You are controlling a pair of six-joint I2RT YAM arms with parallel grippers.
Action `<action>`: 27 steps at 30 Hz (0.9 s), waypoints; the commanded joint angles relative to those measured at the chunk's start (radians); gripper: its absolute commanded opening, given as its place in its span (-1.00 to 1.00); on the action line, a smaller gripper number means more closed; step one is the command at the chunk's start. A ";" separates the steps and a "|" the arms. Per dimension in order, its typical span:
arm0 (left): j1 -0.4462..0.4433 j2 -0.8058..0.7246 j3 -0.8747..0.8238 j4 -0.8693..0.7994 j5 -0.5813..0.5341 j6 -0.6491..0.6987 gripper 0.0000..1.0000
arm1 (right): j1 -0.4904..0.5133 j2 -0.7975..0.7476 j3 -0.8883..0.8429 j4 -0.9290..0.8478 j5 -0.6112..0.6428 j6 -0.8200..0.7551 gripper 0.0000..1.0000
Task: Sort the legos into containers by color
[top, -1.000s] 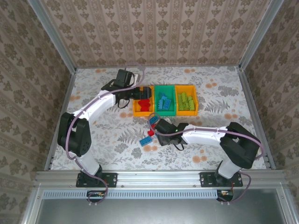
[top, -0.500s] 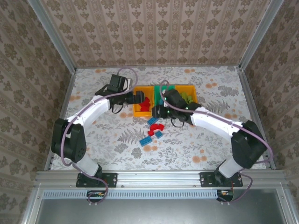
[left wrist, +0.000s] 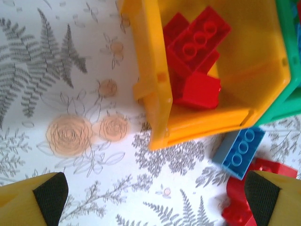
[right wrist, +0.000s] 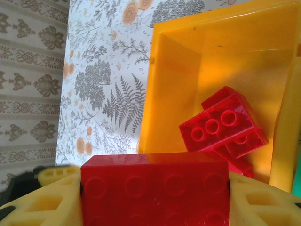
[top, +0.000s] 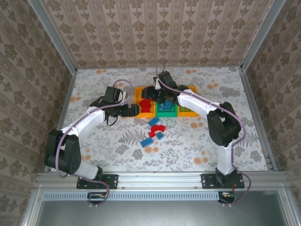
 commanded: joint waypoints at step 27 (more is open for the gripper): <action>-0.405 -0.051 -0.216 -0.016 0.024 0.213 0.95 | -0.034 0.141 0.191 -0.111 -0.045 0.055 0.55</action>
